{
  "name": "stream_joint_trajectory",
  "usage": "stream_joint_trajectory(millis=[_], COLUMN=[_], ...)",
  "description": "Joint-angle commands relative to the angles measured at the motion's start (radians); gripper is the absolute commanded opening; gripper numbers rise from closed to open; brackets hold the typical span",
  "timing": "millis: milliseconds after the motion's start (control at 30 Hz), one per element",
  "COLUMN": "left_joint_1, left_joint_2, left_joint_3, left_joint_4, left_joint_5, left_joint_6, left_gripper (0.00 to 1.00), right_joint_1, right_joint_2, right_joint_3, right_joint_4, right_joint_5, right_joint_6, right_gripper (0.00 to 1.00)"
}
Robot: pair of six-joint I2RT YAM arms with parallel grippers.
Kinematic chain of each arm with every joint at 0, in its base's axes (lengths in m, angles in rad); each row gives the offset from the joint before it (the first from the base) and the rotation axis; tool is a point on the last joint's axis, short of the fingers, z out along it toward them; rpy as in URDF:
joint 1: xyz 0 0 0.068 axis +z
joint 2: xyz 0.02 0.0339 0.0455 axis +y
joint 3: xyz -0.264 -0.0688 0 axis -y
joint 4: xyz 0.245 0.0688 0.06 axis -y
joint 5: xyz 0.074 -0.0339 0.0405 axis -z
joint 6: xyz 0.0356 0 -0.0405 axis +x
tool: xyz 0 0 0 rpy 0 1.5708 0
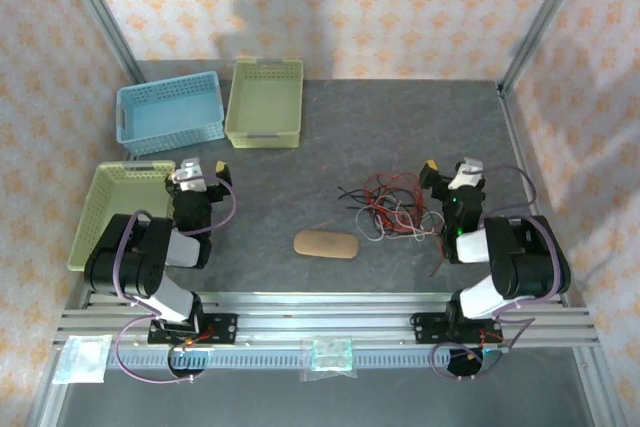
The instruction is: Untangle the cables
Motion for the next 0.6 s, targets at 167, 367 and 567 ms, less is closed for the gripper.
stream_joint_trajectory(millis=[167, 367, 567], left_joint_1=[0.007, 0.007, 0.009], left_joint_2=[-0.003, -0.003, -0.003], left_joint_3=[0.009, 0.011, 0.013], left_joint_4=[0.013, 0.012, 0.006], left_joint_5=[0.031, 0.021, 0.011], left_joint_6=[-0.001, -0.005, -0.011], left_gripper=[0.99, 1.0, 1.0], right_joint_1=[-0.004, -0.004, -0.004], right_joint_2=[0.002, 0.001, 0.002], right_joint_3=[0.004, 0.006, 0.006], right_joint_4=[0.007, 0.007, 0.007], right_joint_5=[0.013, 0.012, 0.012], right_joint_6=[-0.005, -0.005, -0.004], right_gripper=[1.0, 1.0, 1.0])
